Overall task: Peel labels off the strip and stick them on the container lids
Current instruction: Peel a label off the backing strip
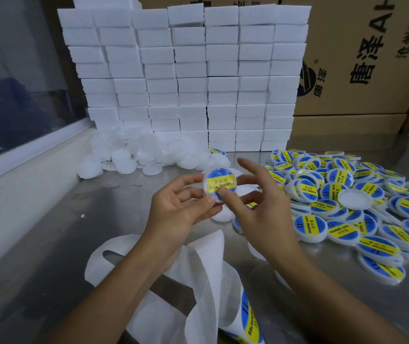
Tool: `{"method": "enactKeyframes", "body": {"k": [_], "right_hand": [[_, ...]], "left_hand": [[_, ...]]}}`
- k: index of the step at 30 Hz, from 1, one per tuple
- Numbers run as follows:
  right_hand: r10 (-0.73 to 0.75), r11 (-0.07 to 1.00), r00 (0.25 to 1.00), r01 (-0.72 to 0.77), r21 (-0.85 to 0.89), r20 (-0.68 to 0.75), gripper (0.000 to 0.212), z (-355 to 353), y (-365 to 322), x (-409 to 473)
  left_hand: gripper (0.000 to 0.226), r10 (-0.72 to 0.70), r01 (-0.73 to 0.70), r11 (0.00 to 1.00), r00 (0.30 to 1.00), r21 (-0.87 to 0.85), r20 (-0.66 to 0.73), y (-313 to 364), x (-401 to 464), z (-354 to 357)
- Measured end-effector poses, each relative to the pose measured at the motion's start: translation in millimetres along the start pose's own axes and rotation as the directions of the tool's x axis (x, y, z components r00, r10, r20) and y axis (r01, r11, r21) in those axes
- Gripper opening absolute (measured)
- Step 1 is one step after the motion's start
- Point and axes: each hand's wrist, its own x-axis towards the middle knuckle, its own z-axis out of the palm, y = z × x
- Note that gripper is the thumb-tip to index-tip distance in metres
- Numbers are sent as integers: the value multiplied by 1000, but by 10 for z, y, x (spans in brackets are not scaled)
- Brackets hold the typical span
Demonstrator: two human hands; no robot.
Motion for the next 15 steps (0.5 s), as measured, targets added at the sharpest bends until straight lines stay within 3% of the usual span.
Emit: {"method": "enactKeyframes", "body": {"k": [7, 11, 15], "right_hand": [[29, 993, 996, -38, 114, 84, 67, -9, -19, 16], [41, 958, 995, -64, 280, 86, 26, -36, -51, 54], [-24, 965, 999, 10, 263, 47, 27, -55, -72, 58]], "left_hand": [[35, -61, 81, 993, 974, -81, 220, 4, -31, 40], [39, -60, 81, 993, 973, -87, 221, 9, -43, 35], [38, -60, 80, 993, 973, -82, 223, -9, -60, 69]]}}
